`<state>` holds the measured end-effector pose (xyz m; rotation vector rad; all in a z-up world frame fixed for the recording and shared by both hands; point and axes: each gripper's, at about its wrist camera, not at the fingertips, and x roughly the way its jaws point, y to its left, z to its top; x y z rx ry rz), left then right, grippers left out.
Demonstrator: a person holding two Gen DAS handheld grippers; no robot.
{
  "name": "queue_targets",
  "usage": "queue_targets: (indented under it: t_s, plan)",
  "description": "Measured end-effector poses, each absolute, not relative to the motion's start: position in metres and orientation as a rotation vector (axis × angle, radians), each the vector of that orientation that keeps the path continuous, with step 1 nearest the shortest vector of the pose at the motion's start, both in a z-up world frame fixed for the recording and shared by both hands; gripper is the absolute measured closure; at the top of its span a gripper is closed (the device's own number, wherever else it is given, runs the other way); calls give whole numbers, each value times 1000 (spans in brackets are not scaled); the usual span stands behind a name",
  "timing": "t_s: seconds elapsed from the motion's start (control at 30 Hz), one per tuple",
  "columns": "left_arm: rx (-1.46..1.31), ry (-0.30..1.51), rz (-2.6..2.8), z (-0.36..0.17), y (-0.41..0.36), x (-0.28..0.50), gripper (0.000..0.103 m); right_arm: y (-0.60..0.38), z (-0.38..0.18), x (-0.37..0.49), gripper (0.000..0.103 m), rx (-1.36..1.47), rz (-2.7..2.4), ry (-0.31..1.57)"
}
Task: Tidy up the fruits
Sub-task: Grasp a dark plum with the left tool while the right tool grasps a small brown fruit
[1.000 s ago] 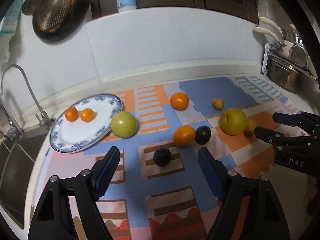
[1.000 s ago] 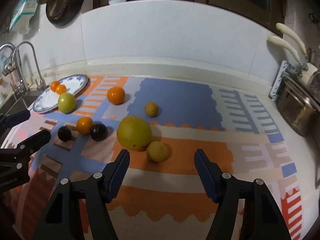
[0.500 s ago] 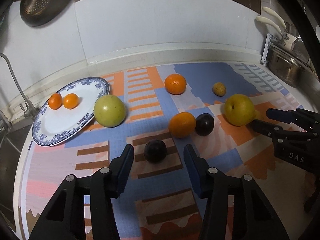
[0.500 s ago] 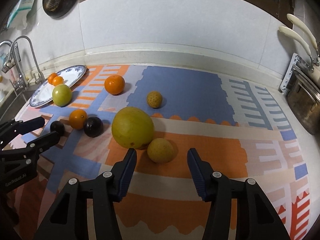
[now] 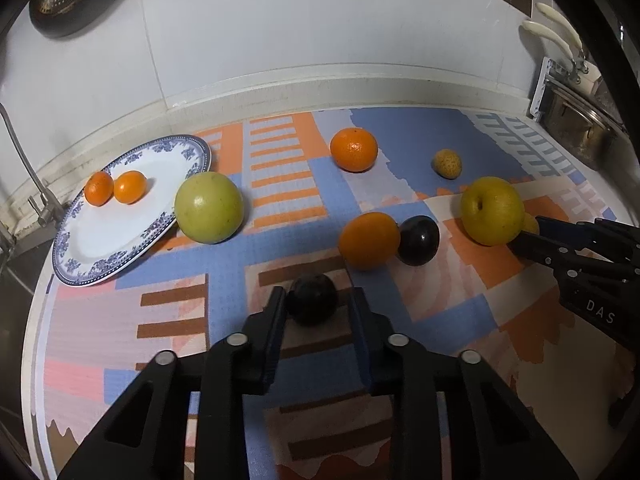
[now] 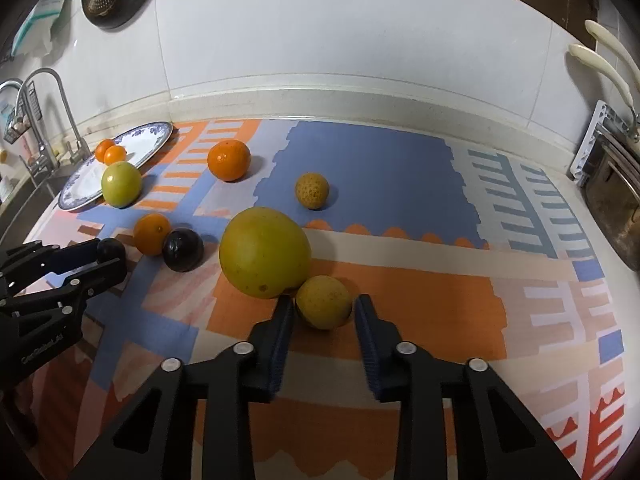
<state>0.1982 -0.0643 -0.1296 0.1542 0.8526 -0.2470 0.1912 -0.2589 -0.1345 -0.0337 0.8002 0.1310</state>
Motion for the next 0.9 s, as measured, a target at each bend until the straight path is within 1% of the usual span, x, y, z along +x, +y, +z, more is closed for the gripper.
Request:
queue_targets:
  t_s: [0.03, 0.37, 0.9]
  plan:
    - [154, 851, -248, -129, -64, 198, 77, -259, -134, 191, 72, -35, 129, 799]
    - [146, 827, -293, -119, -70, 187, 78, -259, -129, 178, 72, -19, 134, 783]
    - [123, 752, -297, -88, -55, 159, 78, -241, -92, 151, 72, -29, 197, 684]
